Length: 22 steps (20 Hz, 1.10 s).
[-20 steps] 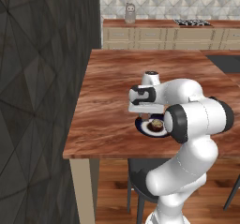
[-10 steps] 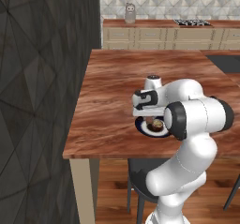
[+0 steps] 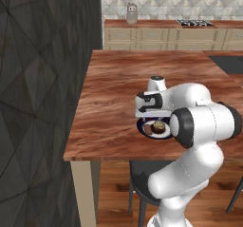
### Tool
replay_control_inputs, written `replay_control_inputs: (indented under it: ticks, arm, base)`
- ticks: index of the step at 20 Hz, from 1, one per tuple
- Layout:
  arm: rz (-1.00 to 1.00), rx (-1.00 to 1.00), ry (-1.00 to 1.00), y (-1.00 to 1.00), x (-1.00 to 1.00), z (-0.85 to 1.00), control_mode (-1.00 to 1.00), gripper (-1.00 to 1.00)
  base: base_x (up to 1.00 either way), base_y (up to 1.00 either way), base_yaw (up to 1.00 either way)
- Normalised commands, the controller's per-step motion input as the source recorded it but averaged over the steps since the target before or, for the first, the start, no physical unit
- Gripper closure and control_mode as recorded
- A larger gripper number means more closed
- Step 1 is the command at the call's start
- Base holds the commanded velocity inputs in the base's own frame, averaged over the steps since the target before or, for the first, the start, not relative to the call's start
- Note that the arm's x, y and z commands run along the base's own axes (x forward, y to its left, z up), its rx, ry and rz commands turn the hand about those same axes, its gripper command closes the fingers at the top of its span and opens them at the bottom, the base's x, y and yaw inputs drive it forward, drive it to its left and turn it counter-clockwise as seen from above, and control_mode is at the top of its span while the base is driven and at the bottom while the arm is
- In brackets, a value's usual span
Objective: Take the cinnamon bottle from the cabinet and place it on the dining table, next to the plate with the cupcake. Then take the chocolate from the dining counter and place it on the cupcake plate.
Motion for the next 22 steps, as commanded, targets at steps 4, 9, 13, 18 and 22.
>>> replay_control_inputs:
  ticks: [4, 9, 13, 18, 22]
  arm:
    - [0.00, 0.00, -0.14, 0.00, -0.50, 0.49, -1.00, -1.00]
    - [0.02, -0.02, -0.18, 0.16, -0.80, 0.65, -1.00, -1.00]
    - [0.03, -0.21, -0.20, 0.63, -0.94, 0.70, -1.00, -1.00]
    - [0.00, -0.31, -0.07, 0.84, -0.85, 0.81, -1.00, -1.00]
    - [0.04, -0.41, -0.09, 0.90, -0.92, 0.74, -1.00, -1.00]
  base:
    - [0.00, 0.00, 0.00]
    - [0.00, 0.00, 0.00]
    - [0.00, 0.00, 0.00]
    - [0.00, 0.00, 0.00]
    - [0.00, 0.00, 0.00]
